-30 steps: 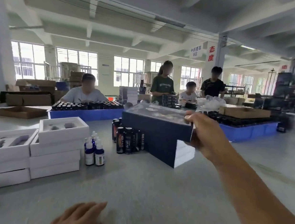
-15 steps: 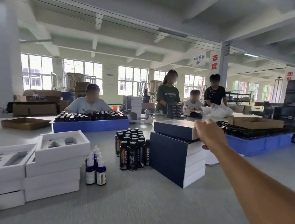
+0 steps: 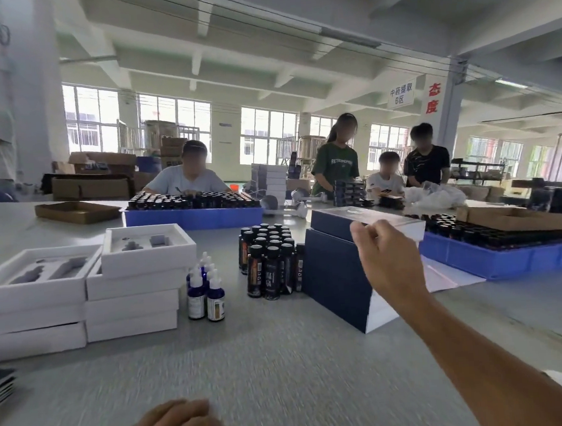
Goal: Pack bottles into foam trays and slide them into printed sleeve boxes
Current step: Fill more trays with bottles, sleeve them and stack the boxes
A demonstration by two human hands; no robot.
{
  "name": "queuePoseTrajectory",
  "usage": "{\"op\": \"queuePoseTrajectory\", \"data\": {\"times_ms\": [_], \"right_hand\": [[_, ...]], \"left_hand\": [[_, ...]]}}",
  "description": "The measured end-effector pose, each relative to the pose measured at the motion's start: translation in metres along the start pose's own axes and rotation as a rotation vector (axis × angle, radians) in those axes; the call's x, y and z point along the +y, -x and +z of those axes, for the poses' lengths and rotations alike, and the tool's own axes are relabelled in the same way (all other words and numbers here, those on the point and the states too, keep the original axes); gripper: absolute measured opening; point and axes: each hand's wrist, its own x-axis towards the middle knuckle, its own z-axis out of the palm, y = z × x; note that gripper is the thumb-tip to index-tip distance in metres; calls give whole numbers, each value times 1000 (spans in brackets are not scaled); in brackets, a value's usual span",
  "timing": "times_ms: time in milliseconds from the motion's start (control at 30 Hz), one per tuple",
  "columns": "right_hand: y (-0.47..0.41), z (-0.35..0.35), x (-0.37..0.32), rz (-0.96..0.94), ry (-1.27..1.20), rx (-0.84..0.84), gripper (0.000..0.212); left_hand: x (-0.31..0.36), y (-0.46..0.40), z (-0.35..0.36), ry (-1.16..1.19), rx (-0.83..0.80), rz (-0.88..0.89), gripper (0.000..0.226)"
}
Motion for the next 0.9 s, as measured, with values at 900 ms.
{"op": "queuePoseTrajectory", "data": {"times_ms": [900], "right_hand": [[15,160,42,324,11,-504,27]], "left_hand": [[-7,2,9,-24,-8,-14,35]]}}
